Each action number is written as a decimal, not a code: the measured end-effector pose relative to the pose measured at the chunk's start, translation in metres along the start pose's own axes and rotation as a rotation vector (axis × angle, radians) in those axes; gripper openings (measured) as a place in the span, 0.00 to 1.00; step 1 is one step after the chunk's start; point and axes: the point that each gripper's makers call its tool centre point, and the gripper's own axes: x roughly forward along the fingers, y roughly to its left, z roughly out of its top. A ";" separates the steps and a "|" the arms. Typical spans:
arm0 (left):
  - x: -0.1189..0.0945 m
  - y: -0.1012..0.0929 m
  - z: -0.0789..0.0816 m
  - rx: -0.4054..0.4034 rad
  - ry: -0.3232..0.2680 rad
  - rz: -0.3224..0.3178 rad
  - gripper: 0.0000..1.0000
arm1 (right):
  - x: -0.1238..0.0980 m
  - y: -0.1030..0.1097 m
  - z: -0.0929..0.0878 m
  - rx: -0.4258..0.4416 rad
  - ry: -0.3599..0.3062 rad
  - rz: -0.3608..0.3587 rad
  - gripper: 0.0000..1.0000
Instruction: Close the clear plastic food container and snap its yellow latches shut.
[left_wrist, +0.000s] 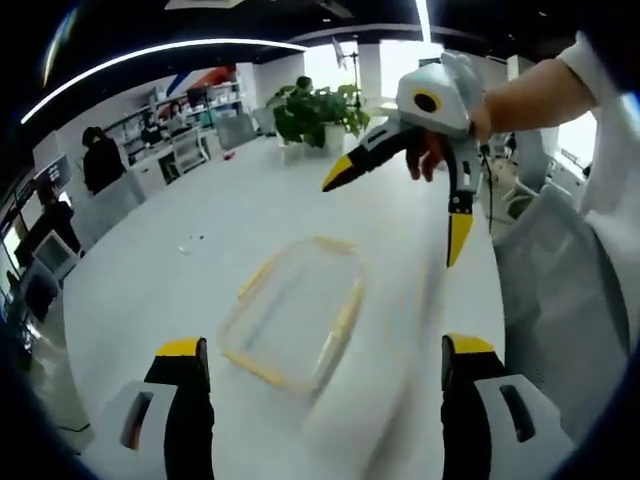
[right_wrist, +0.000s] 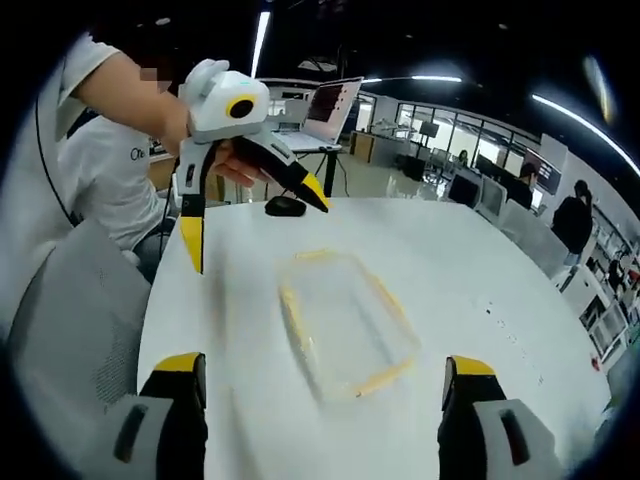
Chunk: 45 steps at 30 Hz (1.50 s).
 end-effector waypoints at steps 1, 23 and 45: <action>-0.002 -0.002 0.002 -0.001 -0.007 0.003 0.95 | -0.003 0.004 -0.002 -0.002 0.004 0.000 0.99; -0.030 -0.045 -0.002 -0.024 -0.041 0.027 0.99 | -0.051 0.039 -0.014 0.049 -0.034 -0.036 0.99; -0.047 -0.096 -0.032 -0.147 -0.074 0.068 0.99 | -0.066 0.090 -0.024 0.156 -0.096 -0.031 0.99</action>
